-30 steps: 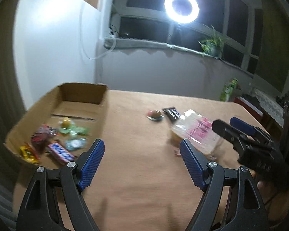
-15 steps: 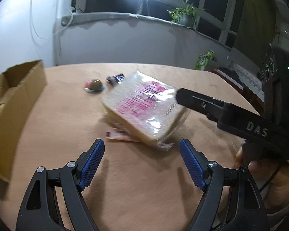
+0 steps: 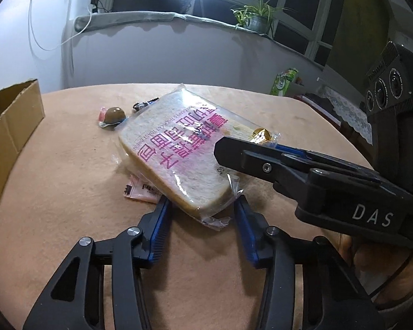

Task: Organize snacks
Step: 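Grasp the bread bag with the left gripper and lift it, then lower the bread bag into the cardboard box and open the left gripper, then grasp the pink-white candy with the left gripper while the right gripper grasps the clear candy bag, then carry both candies into the cardboard box and open both grippers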

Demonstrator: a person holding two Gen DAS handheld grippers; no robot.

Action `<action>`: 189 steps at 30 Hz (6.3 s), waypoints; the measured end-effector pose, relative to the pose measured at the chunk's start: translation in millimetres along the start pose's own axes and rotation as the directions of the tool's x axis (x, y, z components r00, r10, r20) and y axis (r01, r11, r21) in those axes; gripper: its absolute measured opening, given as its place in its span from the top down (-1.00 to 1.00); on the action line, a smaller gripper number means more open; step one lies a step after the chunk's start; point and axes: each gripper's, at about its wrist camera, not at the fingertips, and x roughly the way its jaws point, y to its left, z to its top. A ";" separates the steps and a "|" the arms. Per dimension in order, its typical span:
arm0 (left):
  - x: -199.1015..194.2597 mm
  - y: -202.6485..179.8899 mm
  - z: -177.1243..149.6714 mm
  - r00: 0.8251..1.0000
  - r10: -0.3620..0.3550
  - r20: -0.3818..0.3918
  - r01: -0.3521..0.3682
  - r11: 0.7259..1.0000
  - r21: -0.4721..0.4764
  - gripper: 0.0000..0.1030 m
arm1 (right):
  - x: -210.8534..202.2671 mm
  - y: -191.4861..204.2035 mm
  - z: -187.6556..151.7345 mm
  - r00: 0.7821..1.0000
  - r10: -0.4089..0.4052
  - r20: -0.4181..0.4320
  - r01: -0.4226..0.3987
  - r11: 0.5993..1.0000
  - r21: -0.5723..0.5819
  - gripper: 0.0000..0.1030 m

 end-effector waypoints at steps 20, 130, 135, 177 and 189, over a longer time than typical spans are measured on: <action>-31.8 -4.3 9.3 0.996 0.024 0.083 -0.027 0.999 0.040 0.14 | -29.5 33.1 6.2 0.996 0.005 0.094 0.002 0.997 -0.074 -0.05; -28.0 29.7 8.5 0.984 0.178 0.006 -0.178 0.983 0.053 -0.54 | 43.1 8.8 27.0 0.965 -0.201 -0.166 0.169 0.968 -0.185 -0.48; -16.1 29.3 3.9 0.988 0.151 -0.035 -0.149 0.988 0.037 -0.54 | 49.4 1.2 27.0 0.964 -0.177 -0.199 0.146 0.976 -0.159 0.16; -22.8 26.4 23.7 0.990 0.137 0.035 -0.137 0.991 0.006 0.40 | 21.5 -15.1 30.5 0.985 -0.149 -0.087 0.144 0.987 -0.065 0.19; -79.7 54.9 30.5 0.968 0.188 0.167 -0.184 0.982 -0.037 0.40 | 7.8 13.4 43.0 0.982 -0.186 -0.019 0.182 0.977 -0.115 0.19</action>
